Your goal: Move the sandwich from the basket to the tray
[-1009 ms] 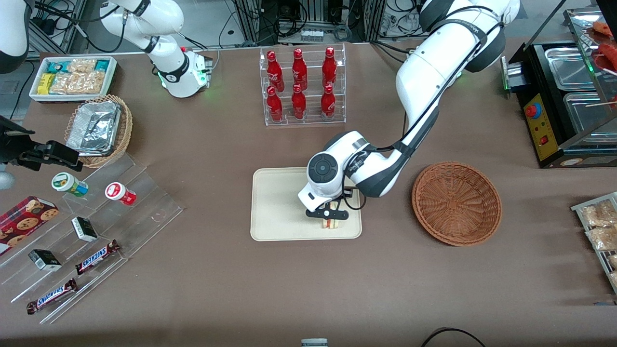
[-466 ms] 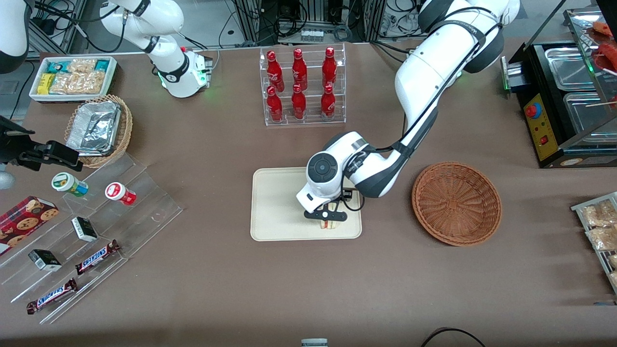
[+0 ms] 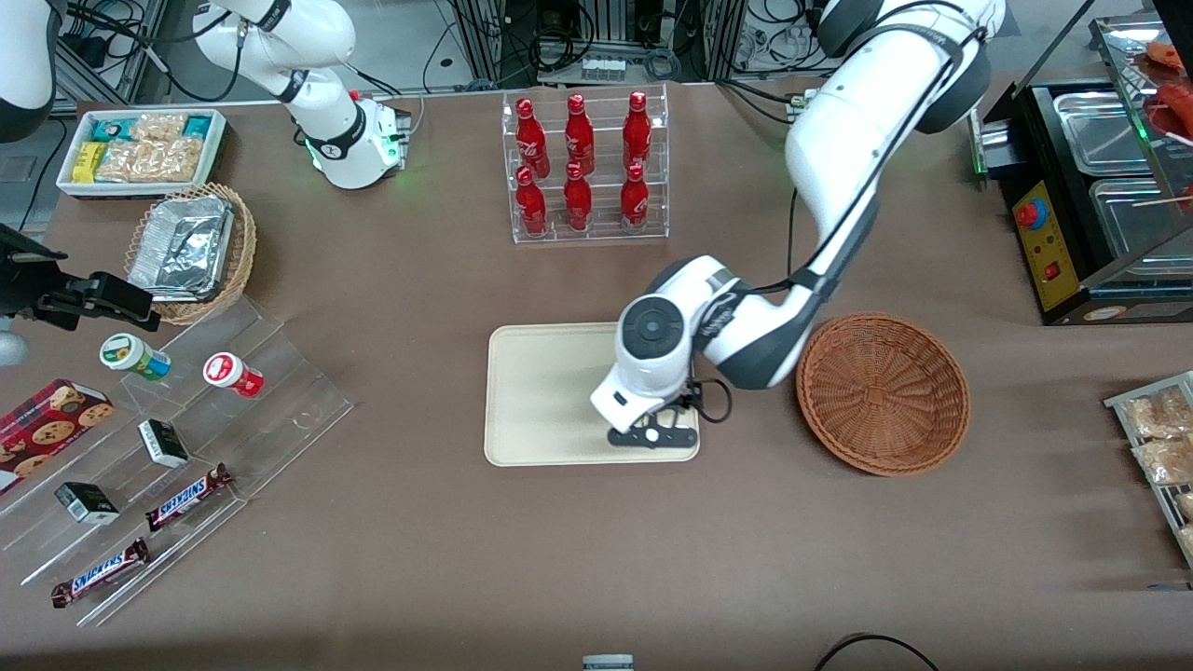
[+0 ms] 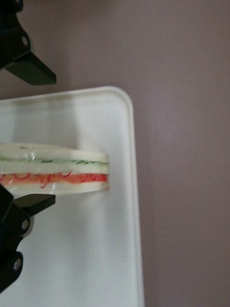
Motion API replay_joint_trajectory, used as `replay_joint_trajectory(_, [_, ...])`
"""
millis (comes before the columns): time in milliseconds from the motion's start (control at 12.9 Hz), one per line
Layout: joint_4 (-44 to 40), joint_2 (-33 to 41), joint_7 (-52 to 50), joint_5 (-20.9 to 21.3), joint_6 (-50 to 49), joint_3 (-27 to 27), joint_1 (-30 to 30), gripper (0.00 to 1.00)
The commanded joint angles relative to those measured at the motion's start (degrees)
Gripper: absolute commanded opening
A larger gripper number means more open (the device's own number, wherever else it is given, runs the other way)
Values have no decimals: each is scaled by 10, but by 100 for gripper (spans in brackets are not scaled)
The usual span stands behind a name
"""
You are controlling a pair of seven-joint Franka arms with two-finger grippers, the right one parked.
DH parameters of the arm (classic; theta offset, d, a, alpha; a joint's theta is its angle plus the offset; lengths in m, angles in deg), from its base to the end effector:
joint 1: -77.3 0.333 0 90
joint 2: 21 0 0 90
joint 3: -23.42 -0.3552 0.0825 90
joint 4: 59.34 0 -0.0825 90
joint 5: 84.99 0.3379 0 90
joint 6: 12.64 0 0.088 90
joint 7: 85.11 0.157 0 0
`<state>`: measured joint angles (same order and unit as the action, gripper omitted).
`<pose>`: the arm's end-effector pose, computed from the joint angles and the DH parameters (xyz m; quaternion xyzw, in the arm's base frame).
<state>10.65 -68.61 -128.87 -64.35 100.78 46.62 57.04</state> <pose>0.6100 -0.4148 0.2924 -0.9998 0.0108 -0.0076 0.0156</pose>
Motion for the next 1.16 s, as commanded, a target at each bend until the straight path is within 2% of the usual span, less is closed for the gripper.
replay_joint_trajectory(0, [7,51,8,-2,-23,1,35,100])
replay_joint_trajectory(155, [7,85,10,-34,-59,2,72,100])
replay_joint_trajectory(931, [9,215,106,-60,-224,3,220,100])
replay_joint_trajectory(1086, [11,244,149,-80,-270,-1,240,100])
